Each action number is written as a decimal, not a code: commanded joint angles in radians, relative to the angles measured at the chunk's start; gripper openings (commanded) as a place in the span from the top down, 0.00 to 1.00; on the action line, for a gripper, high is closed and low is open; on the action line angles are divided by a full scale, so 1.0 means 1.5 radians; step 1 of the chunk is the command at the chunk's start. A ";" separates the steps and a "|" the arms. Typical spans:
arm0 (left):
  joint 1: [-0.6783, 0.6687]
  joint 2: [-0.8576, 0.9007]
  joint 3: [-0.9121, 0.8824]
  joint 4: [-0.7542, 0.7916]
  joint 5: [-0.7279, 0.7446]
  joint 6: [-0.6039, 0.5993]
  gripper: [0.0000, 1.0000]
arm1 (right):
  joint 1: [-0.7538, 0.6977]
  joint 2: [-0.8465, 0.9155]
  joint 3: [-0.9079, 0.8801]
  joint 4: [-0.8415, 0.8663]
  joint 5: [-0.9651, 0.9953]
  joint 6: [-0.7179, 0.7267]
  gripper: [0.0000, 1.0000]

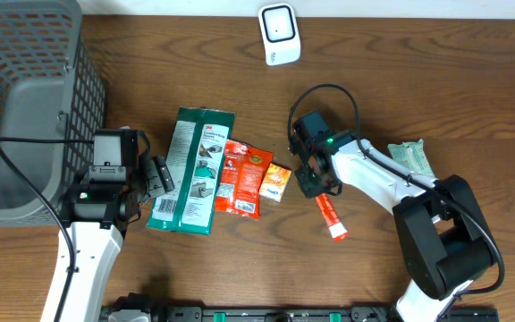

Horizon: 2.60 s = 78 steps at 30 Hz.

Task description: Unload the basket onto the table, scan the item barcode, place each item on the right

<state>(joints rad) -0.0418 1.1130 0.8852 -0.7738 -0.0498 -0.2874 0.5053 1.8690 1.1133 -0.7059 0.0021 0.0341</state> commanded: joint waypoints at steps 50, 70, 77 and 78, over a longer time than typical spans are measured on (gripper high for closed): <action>0.002 0.003 0.010 0.001 0.004 -0.001 0.15 | -0.050 -0.008 -0.009 0.107 0.031 0.072 0.72; 0.002 0.003 0.010 0.001 0.004 -0.001 0.15 | -0.087 -0.181 0.165 -0.172 0.017 0.066 0.01; 0.002 0.003 0.010 0.001 0.004 -0.001 0.15 | -0.114 -0.223 0.157 -0.235 -0.022 0.067 0.37; 0.002 0.003 0.010 0.001 0.004 -0.001 0.15 | -0.114 -0.223 0.148 -0.232 -0.023 0.070 0.42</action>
<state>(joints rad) -0.0418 1.1130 0.8852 -0.7738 -0.0498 -0.2874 0.3405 1.5333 1.3525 -1.0561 -0.0116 0.1310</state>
